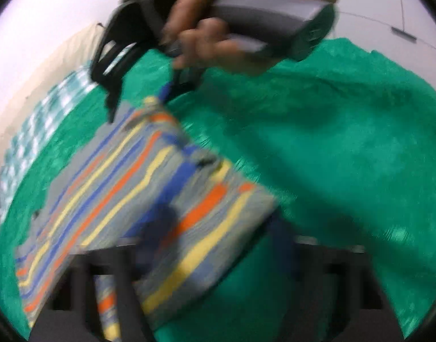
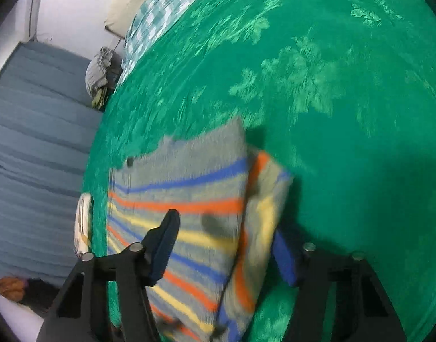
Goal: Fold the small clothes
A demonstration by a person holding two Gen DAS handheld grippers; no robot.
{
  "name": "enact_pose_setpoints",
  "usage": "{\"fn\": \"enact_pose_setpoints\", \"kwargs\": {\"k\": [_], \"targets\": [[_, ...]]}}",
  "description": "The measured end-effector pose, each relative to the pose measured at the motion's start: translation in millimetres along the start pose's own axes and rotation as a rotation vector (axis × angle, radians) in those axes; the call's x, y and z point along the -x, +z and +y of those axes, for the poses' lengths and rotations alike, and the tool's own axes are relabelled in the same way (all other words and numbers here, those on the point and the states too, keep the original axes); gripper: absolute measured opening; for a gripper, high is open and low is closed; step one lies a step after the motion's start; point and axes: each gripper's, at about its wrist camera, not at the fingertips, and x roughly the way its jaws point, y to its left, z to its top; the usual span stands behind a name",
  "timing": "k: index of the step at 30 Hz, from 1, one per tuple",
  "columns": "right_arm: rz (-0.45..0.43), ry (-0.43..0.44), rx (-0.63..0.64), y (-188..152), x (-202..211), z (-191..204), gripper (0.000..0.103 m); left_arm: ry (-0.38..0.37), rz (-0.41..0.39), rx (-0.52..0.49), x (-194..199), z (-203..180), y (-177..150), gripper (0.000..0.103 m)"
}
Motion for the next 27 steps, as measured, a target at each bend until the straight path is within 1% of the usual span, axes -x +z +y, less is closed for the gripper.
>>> {"fn": "enact_pose_setpoints", "kwargs": {"k": [1, 2, 3, 5, 6, 9, 13, 15, 16, 18, 20, 21, 22, 23, 24, 25, 26, 27], "targets": [[0.002, -0.001, -0.007, 4, -2, -1, 0.045, 0.022, 0.001, 0.007, -1, -1, 0, 0.005], [0.012, -0.013, -0.005, 8, -7, 0, 0.02, 0.019, -0.021, 0.027, 3, 2, -2, 0.005], [0.026, -0.04, 0.011, 10, -11, 2, 0.01, 0.011, -0.043, 0.05, 9, 6, -4, 0.004], [0.023, -0.076, 0.051, 12, -13, 16, 0.01, -0.005, -0.11, 0.15, 32, 23, -11, 0.004], [0.009, -0.071, 0.064, 12, -10, 24, 0.01, -0.002, -0.132, 0.196, 41, 33, -16, 0.004], [-0.037, -0.006, 0.068, 14, 2, 52, 0.009, 0.005, -0.185, 0.378, 78, 68, -42, 0.004], [-0.021, 0.07, 0.141, 12, -6, 115, 0.009, 0.022, -0.223, 0.635, 122, 117, -94, 0.004], [-0.002, 0.096, 0.196, 10, -24, 155, 0.009, 0.031, -0.231, 0.753, 139, 136, -121, 0.004], [0.009, 0.108, 0.222, 8, -36, 176, 0.009, 0.036, -0.228, 0.821, 147, 148, -140, 0.004], [0.035, 0.12, 0.262, 1, -65, 209, 0.009, 0.054, -0.217, 0.913, 154, 164, -166, 0.004], [0.061, 0.119, 0.294, -5, -98, 238, 0.009, 0.082, -0.193, 0.987, 152, 178, -184, 0.004], [0.075, 0.111, 0.308, -10, -121, 255, 0.009, 0.097, -0.182, 1.026, 153, 185, -196, 0.004], [0.082, 0.106, 0.311, -14, -138, 265, 0.009, 0.103, -0.164, 1.062, 152, 193, -206, 0.005], [0.083, 0.104, 0.312, -17, -149, 271, 0.01, 0.102, -0.139, 1.092, 146, 202, -213, 0.009], [0.073, 0.109, 0.313, -21, -164, 278, 0.015, 0.103, -0.107, 1.133, 141, 209, -222, 0.019], [0.059, 0.129, 0.306, -25, -174, 282, 0.018, 0.11, -0.079, 1.171, 139, 213, -231, 0.024], [0.044, 0.158, 0.286, -28, -183, 283, 0.034, 0.11, -0.074, 1.183, 141, 215, -238, 0.03], [0.034, 0.176, 0.263, -32, -189, 282, 0.052, 0.114, -0.071, 1.184, 144, 216, -244, 0.038]]}}
